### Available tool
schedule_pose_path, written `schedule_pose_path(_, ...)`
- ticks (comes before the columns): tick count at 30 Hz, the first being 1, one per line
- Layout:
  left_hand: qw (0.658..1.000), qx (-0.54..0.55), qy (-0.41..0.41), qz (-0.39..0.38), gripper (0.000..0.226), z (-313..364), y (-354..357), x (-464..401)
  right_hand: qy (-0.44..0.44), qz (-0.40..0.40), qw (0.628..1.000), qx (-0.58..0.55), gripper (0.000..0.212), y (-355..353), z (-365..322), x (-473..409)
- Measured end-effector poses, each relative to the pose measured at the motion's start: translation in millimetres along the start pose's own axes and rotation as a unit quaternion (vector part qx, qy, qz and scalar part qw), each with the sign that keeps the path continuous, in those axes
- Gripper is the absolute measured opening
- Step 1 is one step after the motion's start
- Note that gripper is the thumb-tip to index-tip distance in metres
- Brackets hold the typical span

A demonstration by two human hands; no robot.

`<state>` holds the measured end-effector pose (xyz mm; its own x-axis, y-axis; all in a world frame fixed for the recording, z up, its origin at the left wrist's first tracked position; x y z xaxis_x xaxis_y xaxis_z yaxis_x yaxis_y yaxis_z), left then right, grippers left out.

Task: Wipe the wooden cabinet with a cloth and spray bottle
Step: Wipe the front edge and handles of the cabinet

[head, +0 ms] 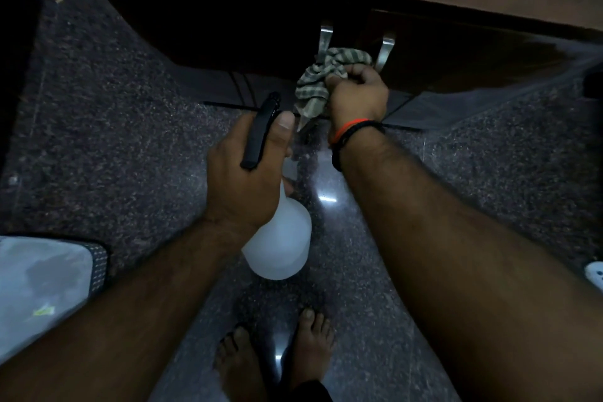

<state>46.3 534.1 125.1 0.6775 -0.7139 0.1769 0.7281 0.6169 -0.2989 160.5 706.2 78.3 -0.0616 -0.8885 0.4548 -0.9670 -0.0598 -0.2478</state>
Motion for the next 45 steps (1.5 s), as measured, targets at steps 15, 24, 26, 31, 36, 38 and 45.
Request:
schedule_pose_path(15, 0.999, 0.01, 0.022, -0.023, 0.067, 28, 16, 2, -0.086, 0.193, 0.96, -0.182, 0.019, -67, -53, 30)
schedule_pose_path(24, 0.999, 0.017, 0.009, -0.039, 0.067, 26, 30, 3, -0.089, 0.24, 0.96, -0.116, 0.031, -99, -41, 3)
schedule_pose_path(26, 0.999, 0.014, 0.007, -0.046, 0.066, 29, 40, 7, -0.08, 0.244, 0.959, -0.121, 0.035, -111, -42, -4)
schedule_pose_path(31, 0.996, 0.027, -0.002, -0.081, 0.069, 39, 77, 13, -0.101, 0.273, 0.952, -0.099, 0.036, -154, -47, -25)
schedule_pose_path(36, 0.994, 0.028, 0.006, -0.109, 0.069, 54, 117, 19, -0.087, 0.314, 0.939, -0.111, 0.036, -214, -49, -53)
schedule_pose_path(38, 0.993, 0.027, 0.008, -0.113, 0.067, 59, 131, 20, -0.086, 0.331, 0.932, -0.122, 0.036, -238, -52, -62)
schedule_pose_path(45, 0.991, 0.03, 0.02, -0.129, 0.069, 72, 166, 21, -0.086, 0.361, 0.916, -0.151, 0.034, -283, -48, -87)
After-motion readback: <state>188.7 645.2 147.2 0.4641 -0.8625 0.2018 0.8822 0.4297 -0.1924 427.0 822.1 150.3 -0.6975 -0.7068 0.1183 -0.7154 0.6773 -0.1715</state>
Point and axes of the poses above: each hand's wrist, its own x-axis away from the middle knuckle, its own y-axis out of the palm, z = x × y, the point moved 8 cm from there along -x, towards the middle knuckle, and after that the axes turned 1 degree about -z, right-handed, at the moved point
